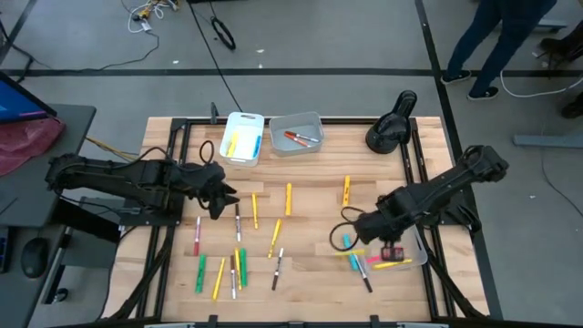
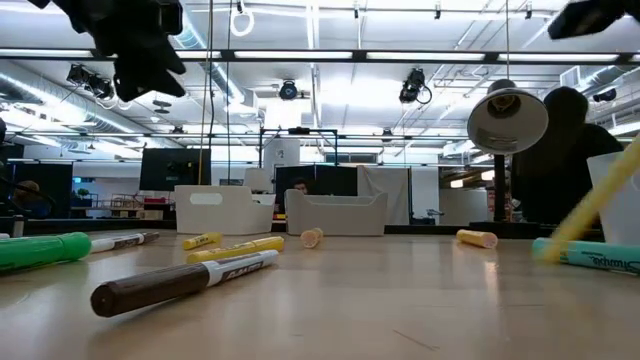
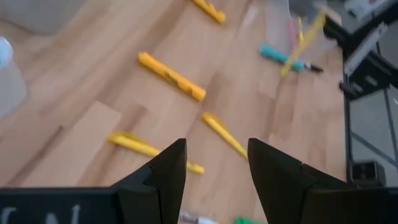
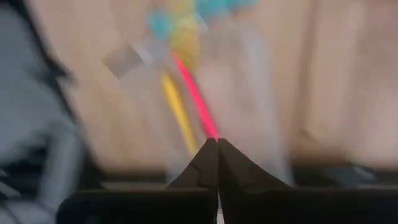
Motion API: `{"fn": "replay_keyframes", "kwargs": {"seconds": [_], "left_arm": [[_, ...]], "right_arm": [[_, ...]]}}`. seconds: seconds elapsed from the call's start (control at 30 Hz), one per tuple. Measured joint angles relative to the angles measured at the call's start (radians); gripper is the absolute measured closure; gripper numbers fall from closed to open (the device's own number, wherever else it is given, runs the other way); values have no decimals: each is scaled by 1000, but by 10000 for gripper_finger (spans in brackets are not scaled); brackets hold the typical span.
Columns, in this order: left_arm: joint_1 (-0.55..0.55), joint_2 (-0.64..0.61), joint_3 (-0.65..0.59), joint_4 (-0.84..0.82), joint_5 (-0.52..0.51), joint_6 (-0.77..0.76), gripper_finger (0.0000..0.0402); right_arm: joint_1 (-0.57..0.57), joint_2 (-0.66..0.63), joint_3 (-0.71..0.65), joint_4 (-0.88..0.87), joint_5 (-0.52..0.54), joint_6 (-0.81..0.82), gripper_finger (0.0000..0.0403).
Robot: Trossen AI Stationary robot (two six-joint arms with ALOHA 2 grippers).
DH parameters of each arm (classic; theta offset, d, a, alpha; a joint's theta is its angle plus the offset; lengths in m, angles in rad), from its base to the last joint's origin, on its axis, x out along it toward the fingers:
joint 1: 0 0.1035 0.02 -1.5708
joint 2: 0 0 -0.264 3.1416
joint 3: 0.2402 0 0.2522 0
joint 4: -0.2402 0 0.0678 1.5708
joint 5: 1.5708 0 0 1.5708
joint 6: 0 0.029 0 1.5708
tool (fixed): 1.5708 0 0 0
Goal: Pick & Place Markers
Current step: Put the yellow pen into the transparent bin
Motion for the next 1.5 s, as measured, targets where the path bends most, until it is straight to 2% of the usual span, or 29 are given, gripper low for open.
{"fn": "replay_keyframes", "kwargs": {"seconds": [0.1,0.17,0.27,0.37,0.47,0.6,0.73,0.87,0.97,1.1,1.27,1.5], "left_arm": [[0,0,0,36,-47,-1,225],[0,0,0,64,-61,-4,225],[0,0,0,90,-74,-41,225],[0,0,0,95,-103,-77,225],[0,0,0,94,-128,-80,225],[0,0,0,94,-124,-80,225],[0,0,0,93,-47,-80,225],[0,0,0,74,73,-63,225],[0,0,0,35,143,-40,225],[0,0,-1,-28,183,-9,225],[0,0,-1,-72,184,8,225],[0,0,-1,-83,186,7,225]], "right_arm": [[-26,-7,-67,-71,1,-132,403],[-31,-27,-126,-69,1,-152,403],[-30,-40,-189,16,-1,-134,403],[-25,-45,-197,140,0,-109,403],[-21,-45,-195,360,0,-66,400],[2,-32,-212,826,3,-32,375],[49,74,-249,1300,9,5,316],[91,262,-241,1596,27,-15,233],[100,392,-179,1579,53,-23,185],[100,487,-76,1369,148,48,166],[107,507,22,1217,244,69,185],[164,518,33,1056,300,199,235]]}}
